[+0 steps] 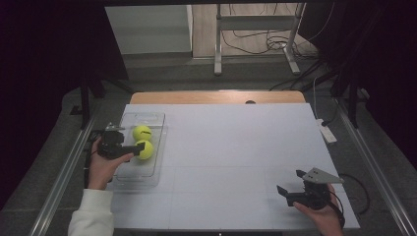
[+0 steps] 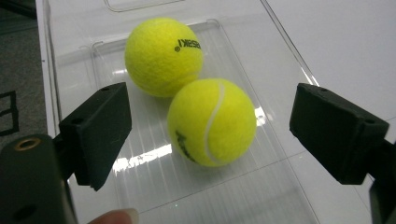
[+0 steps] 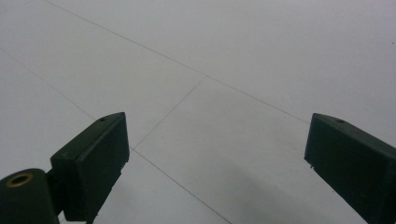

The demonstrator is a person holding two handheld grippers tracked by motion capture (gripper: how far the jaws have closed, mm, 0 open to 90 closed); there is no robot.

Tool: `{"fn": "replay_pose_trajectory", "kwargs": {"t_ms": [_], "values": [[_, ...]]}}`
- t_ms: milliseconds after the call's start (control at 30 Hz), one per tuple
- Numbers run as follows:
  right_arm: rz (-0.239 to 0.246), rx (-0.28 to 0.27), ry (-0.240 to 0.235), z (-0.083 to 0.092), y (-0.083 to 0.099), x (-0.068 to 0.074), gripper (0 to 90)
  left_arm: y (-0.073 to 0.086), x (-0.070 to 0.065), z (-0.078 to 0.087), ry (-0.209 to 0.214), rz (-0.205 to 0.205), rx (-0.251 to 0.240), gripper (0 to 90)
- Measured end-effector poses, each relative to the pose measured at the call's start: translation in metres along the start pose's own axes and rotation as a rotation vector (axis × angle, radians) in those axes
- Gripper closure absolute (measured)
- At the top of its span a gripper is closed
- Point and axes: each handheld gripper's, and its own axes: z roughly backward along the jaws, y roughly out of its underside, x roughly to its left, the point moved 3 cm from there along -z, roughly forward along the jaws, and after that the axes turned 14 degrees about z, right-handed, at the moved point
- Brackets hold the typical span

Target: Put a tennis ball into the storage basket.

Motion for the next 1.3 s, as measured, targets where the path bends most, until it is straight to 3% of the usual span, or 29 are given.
{"fn": "replay_pose_trajectory", "kwargs": {"t_ms": [67, 200, 300, 467, 767, 867, 933, 1033, 1300], "values": [[0.000, 0.002, -0.001, 0.000, 0.000, 0.000, 6.8, 0.000, 0.000, -0.001, -0.001, -0.003, -0.001, 14.4], [-0.006, -0.002, -0.001, 0.000, 0.001, -0.001, 6.9, 0.000, -0.002, 0.000, 0.051, 0.011, -0.017, 14.8], [-0.012, -0.004, -0.003, -0.001, 0.001, -0.002, 6.8, 0.000, -0.003, 0.002, 0.060, 0.011, -0.022, 14.8], [-0.021, -0.005, -0.010, -0.004, 0.001, -0.005, 6.8, 0.003, -0.008, 0.004, 0.109, 0.012, -0.038, 14.8], [-0.010, -0.019, -0.030, -0.005, -0.001, -0.003, 6.9, 0.012, -0.020, 0.009, 0.182, -0.014, -0.085, 14.1], [-0.013, -0.021, -0.035, -0.004, -0.001, -0.003, 6.9, 0.017, -0.026, 0.014, 0.234, -0.012, -0.133, 14.3], [-0.011, -0.018, -0.033, -0.003, -0.001, -0.003, 6.9, 0.022, -0.028, 0.016, 0.218, -0.033, -0.146, 14.5], [-0.011, -0.033, -0.032, 0.000, -0.002, -0.003, 6.9, 0.030, -0.032, 0.020, 0.228, -0.053, -0.165, 14.4], [-0.010, -0.034, -0.018, 0.006, -0.001, 0.000, 7.0, 0.048, -0.045, 0.023, 0.289, -0.136, -0.182, 14.5]]}}
